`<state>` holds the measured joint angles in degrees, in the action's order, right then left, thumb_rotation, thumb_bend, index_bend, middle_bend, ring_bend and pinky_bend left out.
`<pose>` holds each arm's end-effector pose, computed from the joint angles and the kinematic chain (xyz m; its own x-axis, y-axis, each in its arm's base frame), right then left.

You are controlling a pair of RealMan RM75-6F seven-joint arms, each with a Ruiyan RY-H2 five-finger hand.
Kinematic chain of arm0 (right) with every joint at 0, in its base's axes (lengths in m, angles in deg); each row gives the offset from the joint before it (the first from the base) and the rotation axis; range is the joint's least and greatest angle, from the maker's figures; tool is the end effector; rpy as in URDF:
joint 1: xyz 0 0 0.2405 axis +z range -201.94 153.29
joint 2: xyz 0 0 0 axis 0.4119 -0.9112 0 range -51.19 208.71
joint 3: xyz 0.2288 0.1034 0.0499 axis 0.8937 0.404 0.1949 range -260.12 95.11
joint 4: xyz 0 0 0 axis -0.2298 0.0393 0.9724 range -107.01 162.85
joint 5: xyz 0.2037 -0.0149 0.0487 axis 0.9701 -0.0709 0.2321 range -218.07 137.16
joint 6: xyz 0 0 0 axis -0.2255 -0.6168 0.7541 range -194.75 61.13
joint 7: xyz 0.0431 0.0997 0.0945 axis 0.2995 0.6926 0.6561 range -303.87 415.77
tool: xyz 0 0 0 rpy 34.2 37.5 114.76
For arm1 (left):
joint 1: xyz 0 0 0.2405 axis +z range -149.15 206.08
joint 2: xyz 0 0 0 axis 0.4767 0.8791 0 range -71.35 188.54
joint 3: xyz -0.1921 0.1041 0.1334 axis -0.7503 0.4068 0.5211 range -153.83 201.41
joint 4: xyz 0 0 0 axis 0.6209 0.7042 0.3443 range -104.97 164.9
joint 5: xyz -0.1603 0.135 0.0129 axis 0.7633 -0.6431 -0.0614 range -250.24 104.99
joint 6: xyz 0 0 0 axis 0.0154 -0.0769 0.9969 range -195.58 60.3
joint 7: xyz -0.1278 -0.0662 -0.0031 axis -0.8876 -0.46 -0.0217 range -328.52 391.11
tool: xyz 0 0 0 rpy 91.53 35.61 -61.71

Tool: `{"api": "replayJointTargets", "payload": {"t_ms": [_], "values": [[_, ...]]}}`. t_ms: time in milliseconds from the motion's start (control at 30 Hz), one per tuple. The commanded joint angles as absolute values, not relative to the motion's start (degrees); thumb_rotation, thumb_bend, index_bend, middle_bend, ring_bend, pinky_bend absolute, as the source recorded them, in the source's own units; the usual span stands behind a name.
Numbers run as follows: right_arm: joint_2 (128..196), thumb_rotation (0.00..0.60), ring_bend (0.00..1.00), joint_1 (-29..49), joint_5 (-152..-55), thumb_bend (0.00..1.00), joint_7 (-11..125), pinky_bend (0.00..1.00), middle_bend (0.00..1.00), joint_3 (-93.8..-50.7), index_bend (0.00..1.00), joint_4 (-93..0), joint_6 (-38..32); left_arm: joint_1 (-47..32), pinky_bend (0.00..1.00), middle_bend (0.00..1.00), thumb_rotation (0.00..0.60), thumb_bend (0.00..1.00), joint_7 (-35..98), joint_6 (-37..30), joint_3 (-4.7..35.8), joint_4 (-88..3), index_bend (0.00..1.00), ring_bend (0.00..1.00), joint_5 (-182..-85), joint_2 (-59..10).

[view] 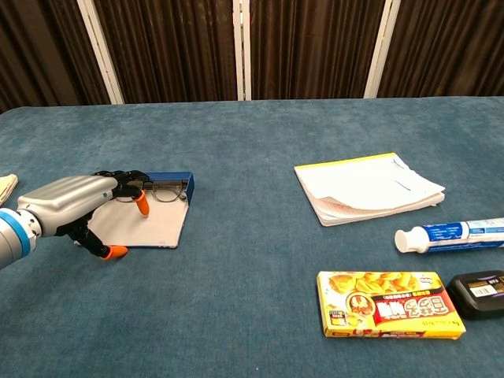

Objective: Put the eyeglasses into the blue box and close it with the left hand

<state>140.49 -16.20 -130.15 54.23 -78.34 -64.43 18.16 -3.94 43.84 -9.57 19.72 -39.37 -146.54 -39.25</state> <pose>-0.2926 -0.2026 0.1716 0.4611 0.0504 0.8859 -0.8774 -0.1233 0.4636 -0.2242 0.3024 -0.0570 0.4736 0.2931 0.8305 0.8675 -0.3183 -0.3823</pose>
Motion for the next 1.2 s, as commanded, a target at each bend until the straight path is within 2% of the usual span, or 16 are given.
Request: {"api": "replayJointTargets", "payload": {"t_ms": [33,467,867,1067,1200], "values": [[140.5,0.6,0.0,-16.2,-130.1,0.0,54.3,0.0,0.0,-78.3,0.0,-64.4,18.2,-4.0,0.0,0.0,0.6,0.53,43.9,-9.6,19.5,-39.5,0.31,0.0,-146.4,-39.1],[140.5,0.6,0.0,-16.1,-129.9,0.0,54.5,0.0,0.0,-78.3,0.0,-64.3,17.9,-4.5,0.0,0.0,0.6,0.53,43.4,-9.4,17.3,-39.9,0.32,0.0,-145.3,-38.2],[140.9,0.6,0.0,-15.9,-129.2,0.0,53.8,0.0,0.0,-78.2,0.0,-63.9,17.2,-6.3,0.0,0.0,0.6,0.53,44.4,-11.9,15.9,-37.1,0.37,0.0,-143.3,-39.9],[141.1,0.6,0.0,-15.7,-128.9,0.0,53.6,0.0,0.0,-78.1,0.0,-63.7,16.8,-6.2,0.0,0.0,0.6,0.53,43.2,-12.4,16.4,-35.6,0.45,0.0,-143.4,-40.8],[141.1,0.6,0.0,-15.7,-129.1,0.0,53.7,0.0,0.0,-78.2,0.0,-63.8,16.9,-5.3,0.0,0.0,0.6,0.53,42.1,-11.2,17.3,-38.1,0.54,0.0,-144.8,-38.9]]}}
